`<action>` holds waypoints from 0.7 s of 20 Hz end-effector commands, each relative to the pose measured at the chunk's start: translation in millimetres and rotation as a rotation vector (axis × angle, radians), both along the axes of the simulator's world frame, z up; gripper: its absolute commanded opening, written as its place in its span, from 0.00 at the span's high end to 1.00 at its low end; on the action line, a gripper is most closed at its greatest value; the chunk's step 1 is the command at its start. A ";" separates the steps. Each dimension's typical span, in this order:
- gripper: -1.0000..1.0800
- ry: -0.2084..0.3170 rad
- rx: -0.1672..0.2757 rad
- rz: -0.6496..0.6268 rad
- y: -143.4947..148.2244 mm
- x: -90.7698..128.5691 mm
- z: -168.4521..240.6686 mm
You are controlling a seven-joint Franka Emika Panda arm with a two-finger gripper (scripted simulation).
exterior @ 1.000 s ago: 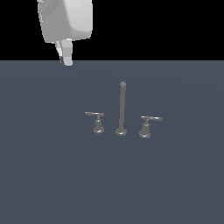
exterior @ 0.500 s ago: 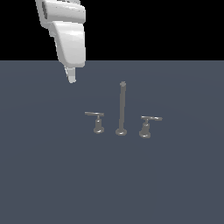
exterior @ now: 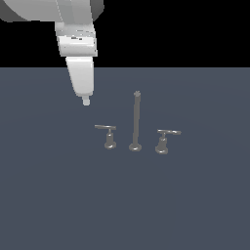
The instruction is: Turn on the faucet by rotating a designated handle.
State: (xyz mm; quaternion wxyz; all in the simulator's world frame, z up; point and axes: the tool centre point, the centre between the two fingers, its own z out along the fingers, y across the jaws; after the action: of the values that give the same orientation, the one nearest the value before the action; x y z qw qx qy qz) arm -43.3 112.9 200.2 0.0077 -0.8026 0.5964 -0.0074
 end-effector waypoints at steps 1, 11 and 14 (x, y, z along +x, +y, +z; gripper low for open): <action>1.00 0.002 0.000 -0.048 -1.2 9.9 -12.0; 1.00 0.012 -0.003 -0.261 -13.4 52.6 -64.6; 1.00 0.015 -0.003 -0.321 -18.5 63.9 -78.9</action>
State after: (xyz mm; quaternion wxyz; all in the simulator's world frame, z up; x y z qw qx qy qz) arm 14.6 97.1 128.7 0.0015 -0.7082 0.7060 -0.0034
